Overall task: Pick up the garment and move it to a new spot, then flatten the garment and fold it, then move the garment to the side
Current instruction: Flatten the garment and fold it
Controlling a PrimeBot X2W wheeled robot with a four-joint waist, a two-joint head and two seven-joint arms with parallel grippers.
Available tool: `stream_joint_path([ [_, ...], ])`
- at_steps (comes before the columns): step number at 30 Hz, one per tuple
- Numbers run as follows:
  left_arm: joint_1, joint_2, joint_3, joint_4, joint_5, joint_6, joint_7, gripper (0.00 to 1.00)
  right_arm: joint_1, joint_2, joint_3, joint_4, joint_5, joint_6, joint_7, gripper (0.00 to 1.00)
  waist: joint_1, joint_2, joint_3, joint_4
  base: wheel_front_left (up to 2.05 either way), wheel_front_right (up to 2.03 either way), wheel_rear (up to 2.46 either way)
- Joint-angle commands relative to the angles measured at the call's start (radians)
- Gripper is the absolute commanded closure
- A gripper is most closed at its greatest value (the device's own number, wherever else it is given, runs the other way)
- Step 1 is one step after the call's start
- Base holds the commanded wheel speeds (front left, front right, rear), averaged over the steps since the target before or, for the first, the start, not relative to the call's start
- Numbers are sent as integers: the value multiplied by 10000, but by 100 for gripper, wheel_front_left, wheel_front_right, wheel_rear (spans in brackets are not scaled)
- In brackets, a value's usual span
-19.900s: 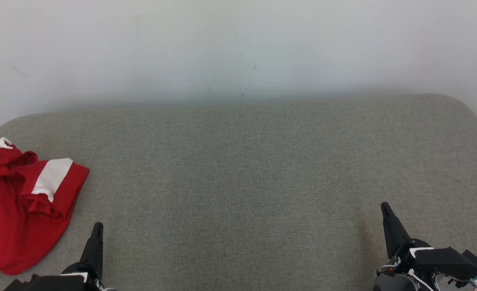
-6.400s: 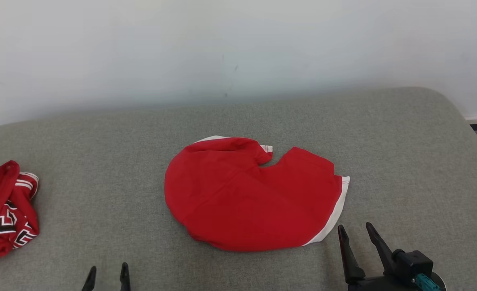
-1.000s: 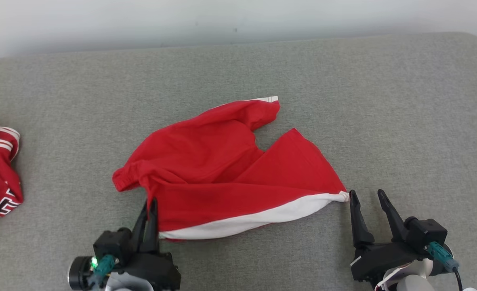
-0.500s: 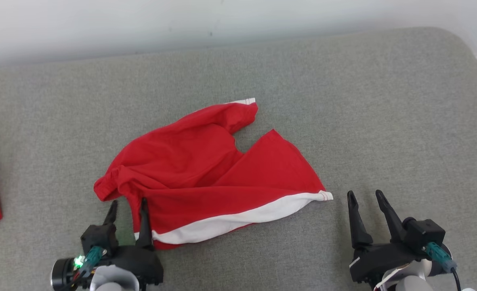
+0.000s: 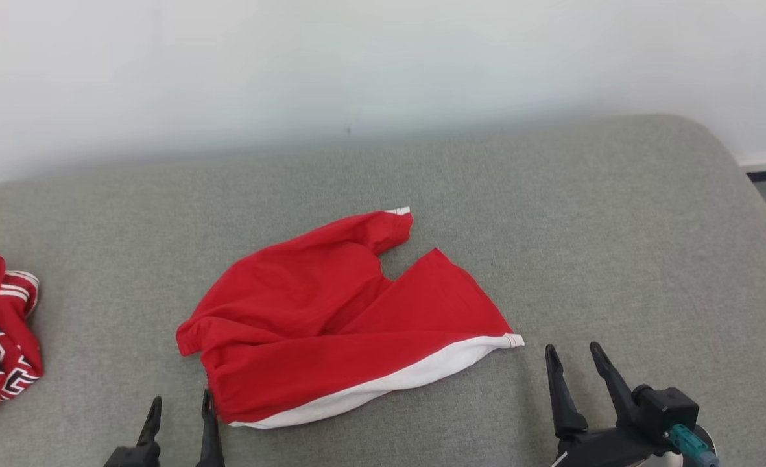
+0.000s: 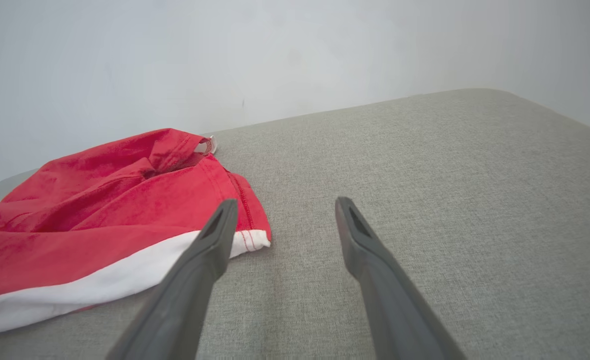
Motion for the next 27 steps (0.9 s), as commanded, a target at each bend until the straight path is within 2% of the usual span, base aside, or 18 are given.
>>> stream_joint_path([
  [1,232,2,44,-149,82,-69,-31,0,108,52,30,1,-32,-25,-3,0,1,1,-346,54,0,0,0],
  [11,1084,4,-25,-745,320,-258,-31,0,311,85,65,-25,-96,-25,-3,0,1,1,-697,-73,0,0,0],
  [16,1416,2,-61,-936,440,-219,-31,0,469,90,47,-149,-123,-25,-3,0,1,1,-733,-123,0,0,0],
  [22,1364,4,-218,-898,374,-185,-31,0,493,79,13,-227,-207,-25,-3,0,1,1,-651,-62,0,0,0],
  [27,1178,2,-499,-632,183,-340,-32,0,363,-7,153,-191,-176,-26,-3,0,1,1,-395,66,0,0,0],
])
